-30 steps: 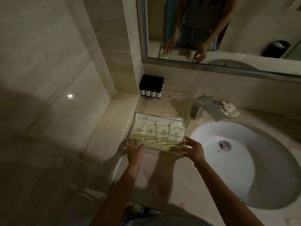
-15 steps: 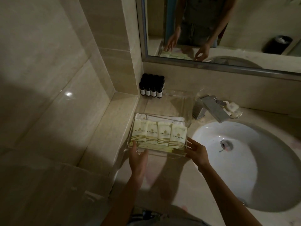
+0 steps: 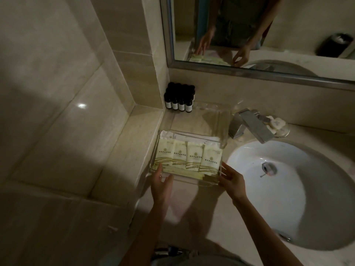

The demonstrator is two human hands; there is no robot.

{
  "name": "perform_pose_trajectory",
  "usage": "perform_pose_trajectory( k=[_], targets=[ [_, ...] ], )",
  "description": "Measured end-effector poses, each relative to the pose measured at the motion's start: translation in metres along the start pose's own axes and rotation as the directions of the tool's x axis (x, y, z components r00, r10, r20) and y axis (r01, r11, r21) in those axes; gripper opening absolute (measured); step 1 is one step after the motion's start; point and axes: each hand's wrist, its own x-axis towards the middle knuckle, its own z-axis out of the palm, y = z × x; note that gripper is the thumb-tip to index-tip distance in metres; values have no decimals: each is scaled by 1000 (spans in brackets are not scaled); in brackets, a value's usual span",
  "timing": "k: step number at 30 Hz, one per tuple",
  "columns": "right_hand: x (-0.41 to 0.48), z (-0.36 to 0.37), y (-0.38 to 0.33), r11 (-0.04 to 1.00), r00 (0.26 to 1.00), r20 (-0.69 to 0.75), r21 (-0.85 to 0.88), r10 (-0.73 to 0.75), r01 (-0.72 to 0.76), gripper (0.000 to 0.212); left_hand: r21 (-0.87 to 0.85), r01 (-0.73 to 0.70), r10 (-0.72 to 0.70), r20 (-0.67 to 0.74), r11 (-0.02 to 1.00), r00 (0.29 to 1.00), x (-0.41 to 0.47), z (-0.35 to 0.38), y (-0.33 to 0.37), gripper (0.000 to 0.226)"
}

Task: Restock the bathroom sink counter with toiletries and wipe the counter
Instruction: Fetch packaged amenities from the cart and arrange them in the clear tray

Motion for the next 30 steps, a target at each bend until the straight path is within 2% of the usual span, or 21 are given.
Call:
perform_pose_trajectory(
  k=[3,8,18,23,25,26,28,30],
  targets=[
    [1,-4,1,1000,1000,6,-15,-5,5,57,-27,-23,23,20,999,1000,-1,-2,-2,61],
    [10,-10,-4,989,999,6,-137,-54,54,54,-68,-40,42,30,997,999,-1,-8,-9,59],
    [15,-6,-11,995,999,-34,-96,-30,27,50,-167,-100,113,72,981,991,12,-4,21,53],
    [15,0,-8,985,999,-37,-170,-29,22,50,-150,-86,103,112,985,988,13,-3,22,46],
    [11,6,-10,960,995,-93,-279,-40,13,50,-157,-79,97,109,984,989,13,-3,20,44],
    [10,9,-11,919,984,-152,-392,-98,31,52,-168,-71,89,105,983,990,13,-2,20,43],
    [10,16,-17,772,923,-192,-618,-333,150,61,-190,-52,72,103,980,992,15,-1,21,43],
    [17,27,-29,594,819,-63,-720,-570,358,62,-211,-30,52,99,977,994,18,-1,20,41]
  ],
)
